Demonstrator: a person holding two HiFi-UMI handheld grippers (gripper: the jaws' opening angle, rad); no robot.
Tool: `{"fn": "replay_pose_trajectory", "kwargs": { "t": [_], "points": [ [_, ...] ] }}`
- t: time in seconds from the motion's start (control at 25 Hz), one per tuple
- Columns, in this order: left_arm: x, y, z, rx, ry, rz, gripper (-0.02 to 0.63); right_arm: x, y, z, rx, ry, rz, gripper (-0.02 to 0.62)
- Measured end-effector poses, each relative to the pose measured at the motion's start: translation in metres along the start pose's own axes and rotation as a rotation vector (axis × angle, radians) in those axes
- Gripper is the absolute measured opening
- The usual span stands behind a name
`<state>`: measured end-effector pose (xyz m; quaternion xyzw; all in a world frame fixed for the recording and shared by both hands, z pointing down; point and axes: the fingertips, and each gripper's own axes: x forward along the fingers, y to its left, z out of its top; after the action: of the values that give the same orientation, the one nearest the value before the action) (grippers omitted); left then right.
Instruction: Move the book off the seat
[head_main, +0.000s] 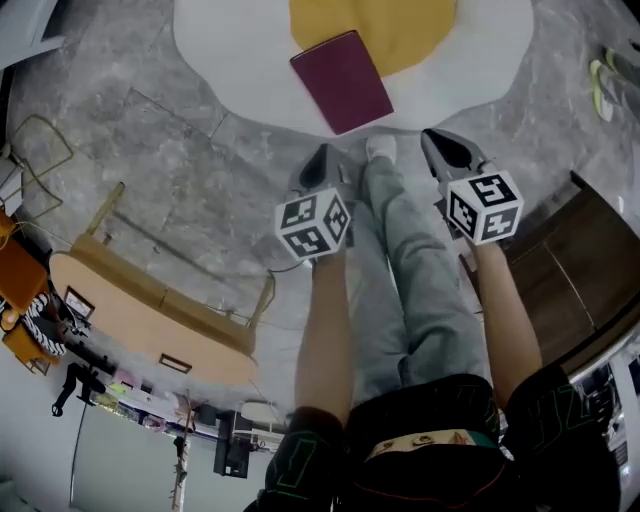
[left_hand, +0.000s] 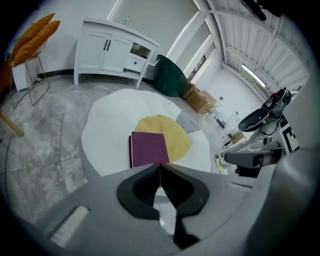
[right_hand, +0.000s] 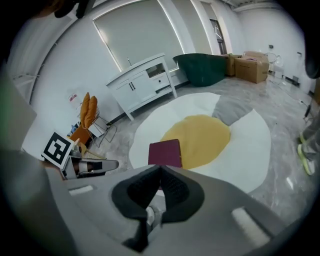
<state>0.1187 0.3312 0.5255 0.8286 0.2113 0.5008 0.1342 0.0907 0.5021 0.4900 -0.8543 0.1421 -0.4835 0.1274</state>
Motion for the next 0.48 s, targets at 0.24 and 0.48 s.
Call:
{"fn": "replay_pose_trajectory", "kwargs": {
  "t": [0.24,0.48],
  "points": [
    [0.047,0.024,-0.023,-0.063,0.020,-0.001,0.012,0.066,-0.014,-0.012,-0.017,0.012,0.036,0.003],
    [0.088,0.033,-0.039,-0.145,0.064,-0.027,0.218,0.120,-0.022,-0.050,0.026,0.117,0.106,0.166]
  ]
}}
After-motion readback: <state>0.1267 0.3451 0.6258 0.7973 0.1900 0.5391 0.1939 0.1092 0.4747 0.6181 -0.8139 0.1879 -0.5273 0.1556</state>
